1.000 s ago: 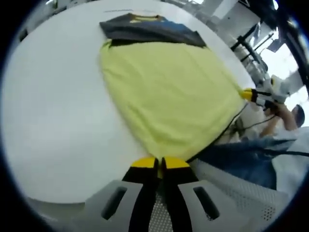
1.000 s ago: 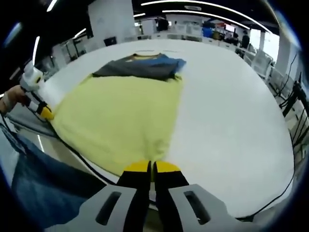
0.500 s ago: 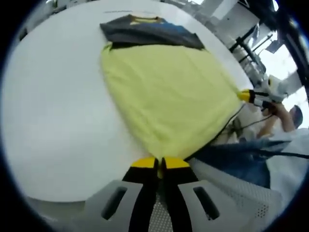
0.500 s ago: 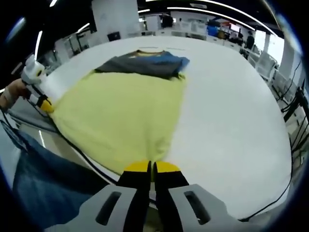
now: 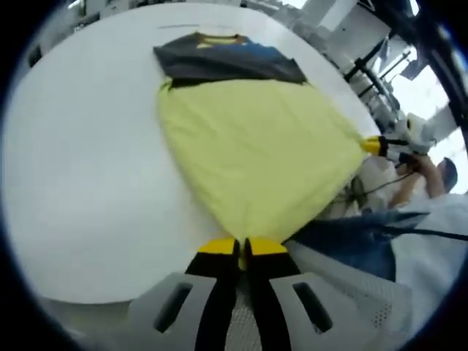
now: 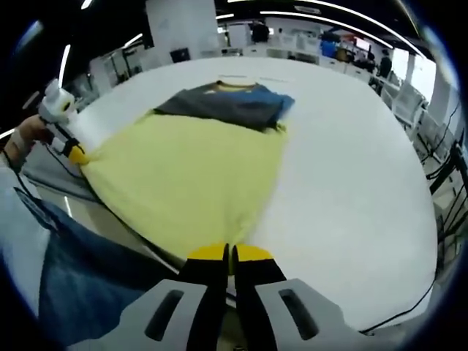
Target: Fold the garment on the visible template until the final outline fits inside the template.
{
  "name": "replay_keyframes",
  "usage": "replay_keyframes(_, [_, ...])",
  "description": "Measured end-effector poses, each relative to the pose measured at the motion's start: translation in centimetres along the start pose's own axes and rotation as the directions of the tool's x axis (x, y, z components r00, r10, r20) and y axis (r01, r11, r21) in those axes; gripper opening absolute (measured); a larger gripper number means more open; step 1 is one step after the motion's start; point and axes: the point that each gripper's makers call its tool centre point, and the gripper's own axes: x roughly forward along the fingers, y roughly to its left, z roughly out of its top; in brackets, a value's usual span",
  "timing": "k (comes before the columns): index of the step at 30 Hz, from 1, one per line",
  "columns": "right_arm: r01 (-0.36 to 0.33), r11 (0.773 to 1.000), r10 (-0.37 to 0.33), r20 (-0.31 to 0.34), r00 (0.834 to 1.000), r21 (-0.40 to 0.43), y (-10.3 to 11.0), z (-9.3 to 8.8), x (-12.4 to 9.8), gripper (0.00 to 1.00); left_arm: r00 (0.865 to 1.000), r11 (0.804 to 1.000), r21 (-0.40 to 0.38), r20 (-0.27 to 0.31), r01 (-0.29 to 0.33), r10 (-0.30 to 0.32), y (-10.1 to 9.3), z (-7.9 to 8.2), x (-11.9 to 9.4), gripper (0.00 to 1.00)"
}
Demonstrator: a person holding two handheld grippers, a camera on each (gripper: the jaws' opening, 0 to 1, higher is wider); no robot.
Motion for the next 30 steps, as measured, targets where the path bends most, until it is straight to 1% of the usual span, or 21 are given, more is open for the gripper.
replay_keyframes(6, [-0.030,1.000,0.030,-0.005,1.000,0.000,0.6,0.6,-0.8,0.03,1.000,1.000,0.002,0.008,-0.007,0.007,0.0,0.3,-0.9,0.00])
replay_keyframes(12, [-0.039,0.999,0.039,-0.003,0.999,-0.019,0.7,1.4,-1.7,0.03,1.000,1.000,0.011,0.013,0.001,-0.001,-0.2,0.7,-1.7,0.00])
replay_keyframes(17, [-0.061,0.997,0.060,-0.025,0.998,-0.036,1.0,1.6,-2.3,0.03,1.000,1.000,0.011,0.003,0.014,-0.014,-0.4,0.5,-2.3,0.00])
replay_keyframes(22, [-0.085,0.995,0.083,-0.048,0.995,-0.053,1.5,1.8,-3.3,0.03,1.000,1.000,0.026,-0.001,0.011,-0.011,-0.7,0.5,-3.2,0.00])
replay_keyframes(27, [-0.095,0.993,0.090,-0.059,0.994,-0.074,1.8,2.3,-4.1,0.03,1.000,0.999,0.042,0.005,0.007,-0.008,-1.0,0.8,-4.2,0.00])
replay_keyframes(30, [-0.099,0.991,0.092,-0.068,0.993,-0.094,1.8,2.4,-4.5,0.03,1.000,0.999,0.041,0.003,0.023,-0.023,-1.1,0.8,-4.4,0.00])
